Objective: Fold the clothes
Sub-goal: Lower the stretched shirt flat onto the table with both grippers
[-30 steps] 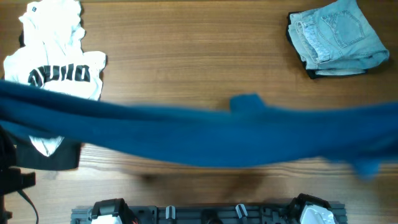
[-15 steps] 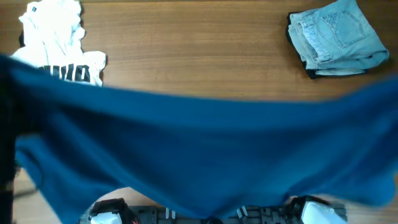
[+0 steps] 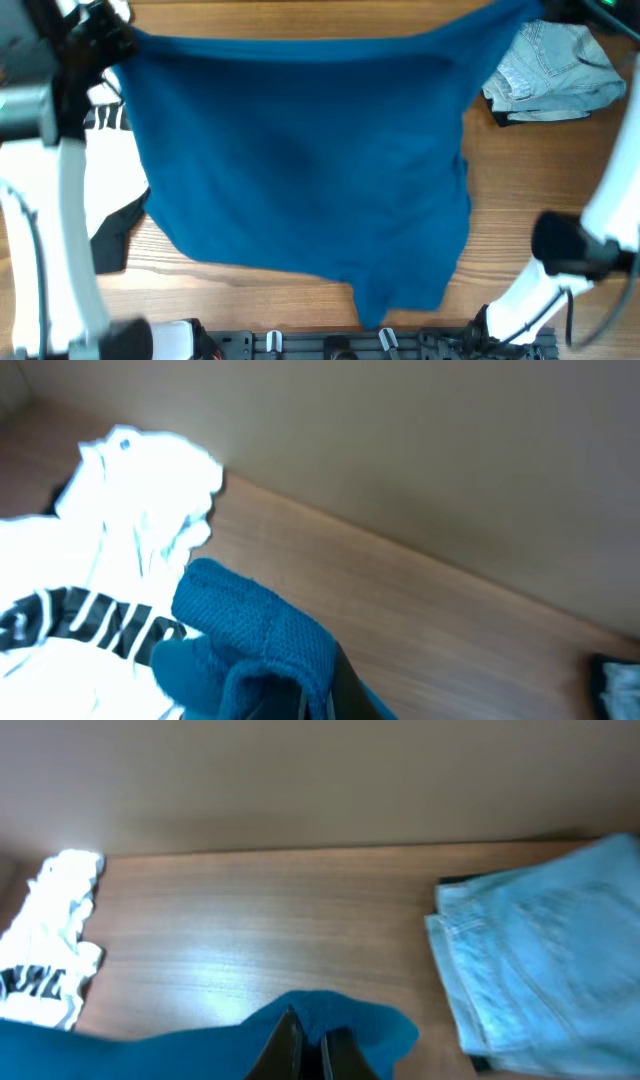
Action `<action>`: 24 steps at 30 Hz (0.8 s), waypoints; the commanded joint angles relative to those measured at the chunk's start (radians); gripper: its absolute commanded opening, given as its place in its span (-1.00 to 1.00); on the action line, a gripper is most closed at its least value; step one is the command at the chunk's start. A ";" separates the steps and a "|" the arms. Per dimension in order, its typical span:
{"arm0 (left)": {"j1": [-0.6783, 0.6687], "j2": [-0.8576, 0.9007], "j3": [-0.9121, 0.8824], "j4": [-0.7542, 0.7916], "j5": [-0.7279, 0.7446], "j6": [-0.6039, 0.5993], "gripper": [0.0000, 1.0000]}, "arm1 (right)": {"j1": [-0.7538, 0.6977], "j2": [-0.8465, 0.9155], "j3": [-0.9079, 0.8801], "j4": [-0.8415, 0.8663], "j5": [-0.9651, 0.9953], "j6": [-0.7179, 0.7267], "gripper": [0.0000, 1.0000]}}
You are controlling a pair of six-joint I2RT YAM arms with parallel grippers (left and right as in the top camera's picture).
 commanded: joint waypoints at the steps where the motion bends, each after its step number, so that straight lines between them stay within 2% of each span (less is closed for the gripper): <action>1: 0.005 0.156 -0.001 0.081 -0.021 0.018 -0.92 | 0.062 0.158 0.009 0.111 0.042 0.010 -0.92; 6: 0.005 0.353 -0.001 0.239 -0.021 0.018 -0.92 | 0.125 0.352 0.009 0.319 0.103 0.093 -0.92; 12: 0.005 0.542 -0.001 0.451 -0.021 0.018 -0.92 | 0.167 0.512 0.008 0.477 0.120 0.140 -0.92; 17: 0.005 0.622 -0.001 0.564 -0.022 0.018 -0.89 | 0.177 0.558 0.008 0.517 0.126 0.143 -0.92; 24: 0.007 0.586 0.000 0.548 -0.021 0.019 -0.92 | 0.172 0.525 0.010 0.444 0.108 0.143 -0.92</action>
